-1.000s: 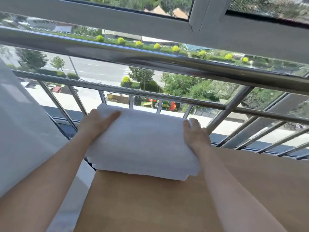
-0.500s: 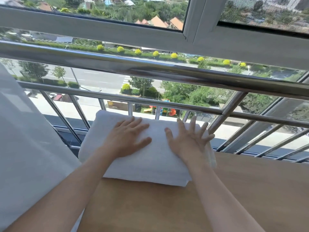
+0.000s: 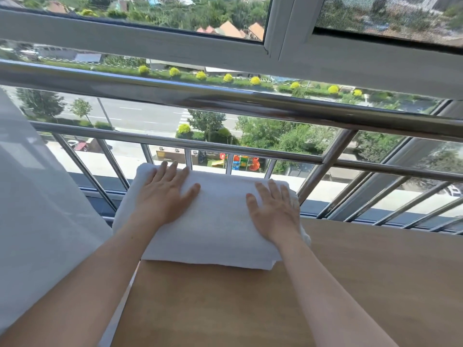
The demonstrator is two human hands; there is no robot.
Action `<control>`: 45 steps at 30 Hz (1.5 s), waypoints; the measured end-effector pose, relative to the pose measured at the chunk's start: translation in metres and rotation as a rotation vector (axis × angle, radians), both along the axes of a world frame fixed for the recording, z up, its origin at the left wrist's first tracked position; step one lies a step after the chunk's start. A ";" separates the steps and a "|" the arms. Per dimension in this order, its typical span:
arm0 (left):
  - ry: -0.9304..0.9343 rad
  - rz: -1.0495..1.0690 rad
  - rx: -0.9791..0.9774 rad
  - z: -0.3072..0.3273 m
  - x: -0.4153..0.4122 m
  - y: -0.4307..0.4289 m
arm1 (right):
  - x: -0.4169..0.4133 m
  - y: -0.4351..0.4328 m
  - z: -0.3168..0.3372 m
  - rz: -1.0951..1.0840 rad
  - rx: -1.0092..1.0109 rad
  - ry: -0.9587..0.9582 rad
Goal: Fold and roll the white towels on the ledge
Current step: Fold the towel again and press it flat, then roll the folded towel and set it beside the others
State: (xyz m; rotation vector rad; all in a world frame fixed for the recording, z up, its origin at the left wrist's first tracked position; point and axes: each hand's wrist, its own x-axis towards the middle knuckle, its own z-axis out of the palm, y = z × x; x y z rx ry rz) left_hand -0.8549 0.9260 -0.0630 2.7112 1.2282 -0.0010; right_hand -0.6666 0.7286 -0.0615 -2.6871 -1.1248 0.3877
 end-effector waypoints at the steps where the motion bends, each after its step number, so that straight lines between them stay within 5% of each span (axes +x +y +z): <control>1: 0.014 0.023 0.030 0.000 -0.004 0.004 | 0.004 -0.005 -0.001 -0.008 0.008 0.018; 7: 0.114 0.163 0.081 0.008 -0.005 0.004 | 0.020 -0.035 -0.001 -0.128 0.092 0.232; 13: 0.072 -0.001 -0.063 0.015 0.032 -0.064 | 0.019 -0.083 0.008 -0.148 0.199 0.286; 21: 0.058 -0.306 -0.103 0.023 0.095 -0.232 | 0.025 -0.216 0.023 -0.207 0.143 0.227; 28: 0.009 -0.470 -0.132 0.020 0.148 -0.435 | 0.036 -0.416 0.031 -0.325 0.094 0.083; 34: 0.037 -0.634 -0.194 0.010 0.187 -0.585 | 0.050 -0.578 0.025 -0.456 0.045 0.139; 45: 0.095 -0.804 -0.193 -0.005 0.291 -0.728 | 0.114 -0.734 0.014 -0.634 0.045 0.156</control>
